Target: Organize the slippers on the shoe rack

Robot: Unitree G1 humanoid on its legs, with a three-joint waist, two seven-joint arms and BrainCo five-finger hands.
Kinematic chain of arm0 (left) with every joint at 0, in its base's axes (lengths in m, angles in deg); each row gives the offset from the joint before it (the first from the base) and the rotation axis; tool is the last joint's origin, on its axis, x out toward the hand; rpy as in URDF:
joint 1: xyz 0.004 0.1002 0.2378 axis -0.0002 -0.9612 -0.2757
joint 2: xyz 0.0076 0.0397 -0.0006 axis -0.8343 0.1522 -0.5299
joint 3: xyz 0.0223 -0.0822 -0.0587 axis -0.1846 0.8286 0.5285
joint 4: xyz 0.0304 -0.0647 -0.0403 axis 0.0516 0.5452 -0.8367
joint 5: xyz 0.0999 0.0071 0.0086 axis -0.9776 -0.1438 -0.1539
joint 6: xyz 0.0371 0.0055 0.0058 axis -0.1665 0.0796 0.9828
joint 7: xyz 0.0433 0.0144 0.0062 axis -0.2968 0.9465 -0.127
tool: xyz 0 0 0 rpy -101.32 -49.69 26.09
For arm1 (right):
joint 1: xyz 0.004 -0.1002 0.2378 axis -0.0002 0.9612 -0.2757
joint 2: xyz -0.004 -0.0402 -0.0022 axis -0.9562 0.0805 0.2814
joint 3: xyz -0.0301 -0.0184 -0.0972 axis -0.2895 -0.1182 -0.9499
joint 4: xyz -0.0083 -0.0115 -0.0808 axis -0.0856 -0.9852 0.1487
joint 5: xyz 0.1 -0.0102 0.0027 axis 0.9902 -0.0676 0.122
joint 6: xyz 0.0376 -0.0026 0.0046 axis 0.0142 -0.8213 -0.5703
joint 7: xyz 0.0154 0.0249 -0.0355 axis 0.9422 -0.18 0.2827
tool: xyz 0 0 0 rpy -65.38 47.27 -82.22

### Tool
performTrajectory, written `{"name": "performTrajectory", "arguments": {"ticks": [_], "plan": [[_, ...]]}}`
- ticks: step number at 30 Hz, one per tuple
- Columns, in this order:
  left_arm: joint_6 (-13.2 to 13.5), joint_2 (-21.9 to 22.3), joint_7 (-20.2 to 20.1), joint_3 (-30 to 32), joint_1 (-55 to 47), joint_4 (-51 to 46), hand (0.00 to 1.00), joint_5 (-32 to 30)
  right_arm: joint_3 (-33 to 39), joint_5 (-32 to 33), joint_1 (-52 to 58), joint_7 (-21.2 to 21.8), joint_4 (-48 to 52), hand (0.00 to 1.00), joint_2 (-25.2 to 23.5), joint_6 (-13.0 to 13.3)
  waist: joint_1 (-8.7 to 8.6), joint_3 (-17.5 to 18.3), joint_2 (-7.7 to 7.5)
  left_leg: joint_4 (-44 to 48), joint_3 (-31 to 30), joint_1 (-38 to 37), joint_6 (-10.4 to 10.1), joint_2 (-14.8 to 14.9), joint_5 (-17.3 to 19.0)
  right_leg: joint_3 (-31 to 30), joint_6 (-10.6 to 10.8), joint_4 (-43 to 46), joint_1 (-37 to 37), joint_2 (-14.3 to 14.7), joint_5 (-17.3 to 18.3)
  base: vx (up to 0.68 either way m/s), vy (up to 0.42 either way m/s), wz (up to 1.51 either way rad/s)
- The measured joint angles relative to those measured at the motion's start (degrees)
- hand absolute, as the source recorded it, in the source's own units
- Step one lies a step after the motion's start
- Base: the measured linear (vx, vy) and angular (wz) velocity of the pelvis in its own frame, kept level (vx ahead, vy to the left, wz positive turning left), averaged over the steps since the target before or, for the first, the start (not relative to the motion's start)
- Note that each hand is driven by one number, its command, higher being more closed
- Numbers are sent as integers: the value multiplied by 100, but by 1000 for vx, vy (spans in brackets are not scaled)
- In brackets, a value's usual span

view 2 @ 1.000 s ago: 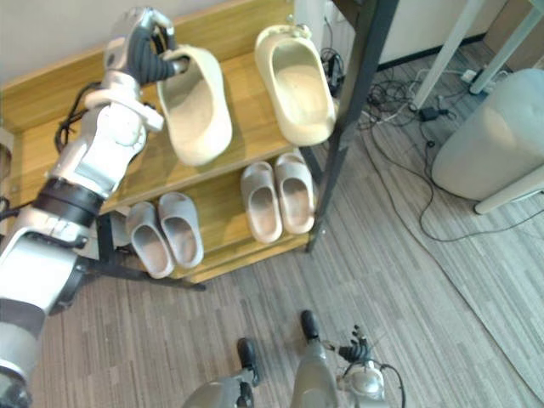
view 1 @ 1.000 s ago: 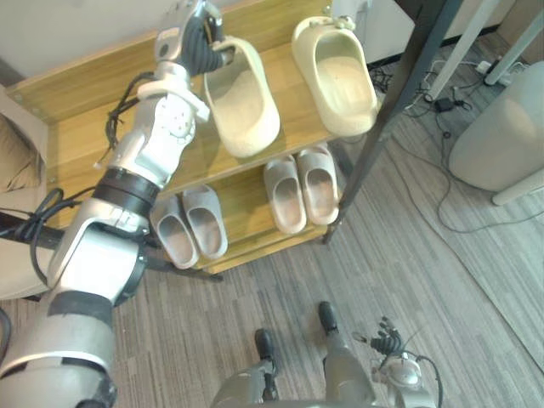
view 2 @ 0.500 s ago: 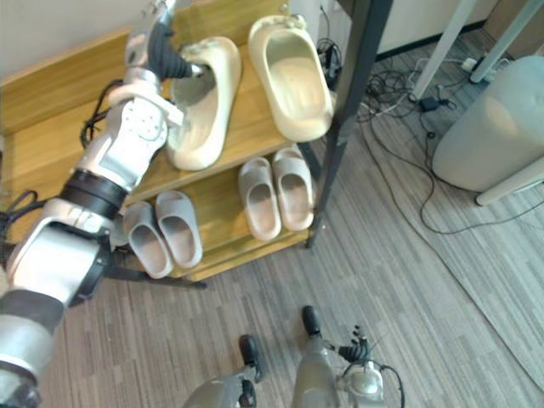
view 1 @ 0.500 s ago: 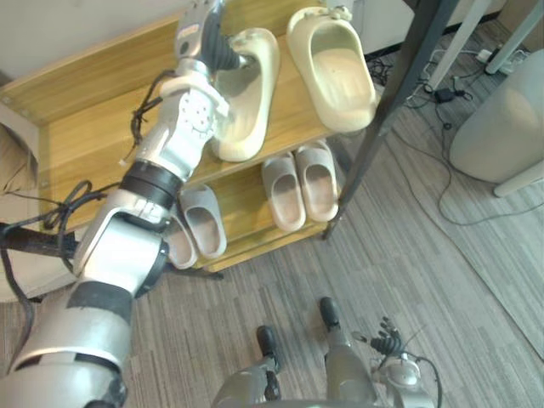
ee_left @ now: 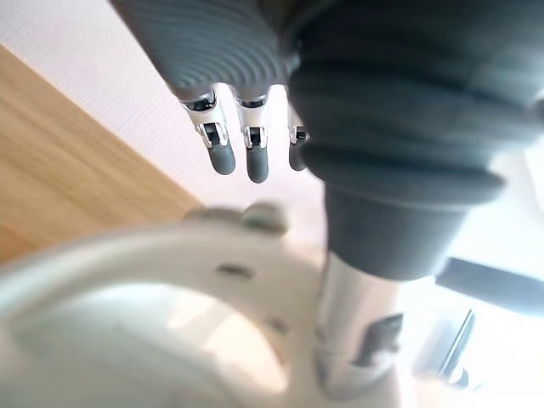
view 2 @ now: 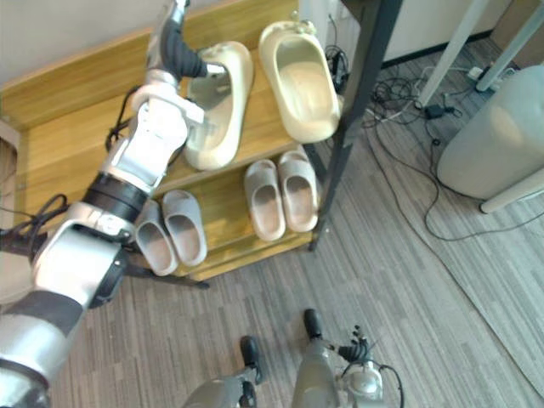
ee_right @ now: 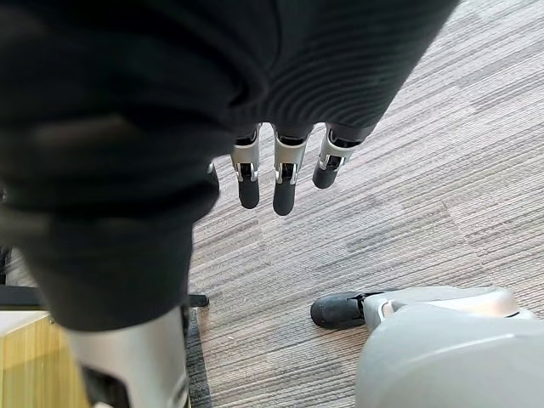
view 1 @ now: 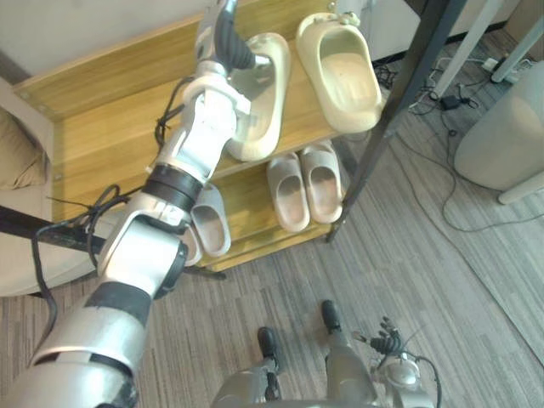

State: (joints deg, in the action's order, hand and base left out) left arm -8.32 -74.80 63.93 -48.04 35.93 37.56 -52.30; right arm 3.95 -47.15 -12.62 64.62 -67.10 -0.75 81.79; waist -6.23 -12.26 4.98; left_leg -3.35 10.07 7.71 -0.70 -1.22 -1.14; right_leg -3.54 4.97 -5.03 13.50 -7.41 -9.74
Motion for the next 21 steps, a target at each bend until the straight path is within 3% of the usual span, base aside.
{"name": "performTrajectory", "arguments": {"ticks": [8,13,17,21], "plan": [[153,375,223,182,-1112,-1323,0,432,-73,-11,-176,2,-272,0,-2,-103,18,5,8,-67,-303,-189,18,-40,-55,302,56,-3,-313,-68,78,4,-5,21],[211,762,330,351,-2062,-2053,0,691,-153,-46,-265,1,-466,0,2,-136,162,12,15,-159,-509,-212,24,-61,-193,499,60,-3,-406,-106,91,6,1,21],[261,918,319,349,-2445,-2167,0,799,-248,-58,-271,2,-478,0,-2,-178,224,13,14,-162,-598,-270,11,-54,-211,629,43,-3,-518,-104,116,5,-2,15],[352,1025,277,359,-3154,-2278,0,1323,-375,-70,-326,4,-480,0,-18,-206,274,48,35,-244,-685,-407,-14,-24,-218,783,1,-6,-657,-77,156,0,-6,9]]}}
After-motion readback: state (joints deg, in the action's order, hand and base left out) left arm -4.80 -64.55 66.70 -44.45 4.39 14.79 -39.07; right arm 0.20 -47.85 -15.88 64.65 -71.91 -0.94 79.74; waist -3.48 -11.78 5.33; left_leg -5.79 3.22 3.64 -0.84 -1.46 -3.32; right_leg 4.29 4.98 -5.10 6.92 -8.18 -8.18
